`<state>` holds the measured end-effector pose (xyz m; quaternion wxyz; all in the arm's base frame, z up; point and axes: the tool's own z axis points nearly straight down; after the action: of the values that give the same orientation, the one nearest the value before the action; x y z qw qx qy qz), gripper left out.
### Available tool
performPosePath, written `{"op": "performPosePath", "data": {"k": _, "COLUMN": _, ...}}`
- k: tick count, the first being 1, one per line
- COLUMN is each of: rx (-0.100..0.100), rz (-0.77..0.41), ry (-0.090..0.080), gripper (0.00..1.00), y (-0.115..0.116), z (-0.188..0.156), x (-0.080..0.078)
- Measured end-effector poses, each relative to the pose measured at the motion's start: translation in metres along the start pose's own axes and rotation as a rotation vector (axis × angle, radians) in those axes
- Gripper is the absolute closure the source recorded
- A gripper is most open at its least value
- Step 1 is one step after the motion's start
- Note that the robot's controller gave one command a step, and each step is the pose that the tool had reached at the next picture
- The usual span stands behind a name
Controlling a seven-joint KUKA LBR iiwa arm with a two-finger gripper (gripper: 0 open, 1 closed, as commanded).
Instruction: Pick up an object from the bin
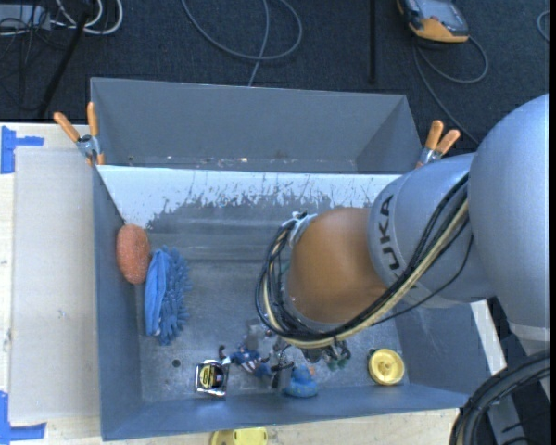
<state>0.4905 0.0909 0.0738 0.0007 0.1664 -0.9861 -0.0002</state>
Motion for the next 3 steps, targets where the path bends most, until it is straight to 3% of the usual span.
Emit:
{"op": "performPosePath", "data": {"k": 1, "rx": 0.000, "rz": -0.012, "ry": 0.003, "gripper": 1.00, "y": 0.008, "z": -0.035, "x": -0.008}}
{"op": "performPosePath", "data": {"k": 2, "rx": 0.000, "rz": -0.014, "ry": 0.000, "gripper": 1.00, "y": 0.012, "z": -0.076, "x": 0.000}}
{"op": "performPosePath", "data": {"k": 3, "rx": 0.000, "rz": -0.014, "ry": 0.000, "gripper": 1.00, "y": 0.015, "z": -0.103, "x": -0.006}}
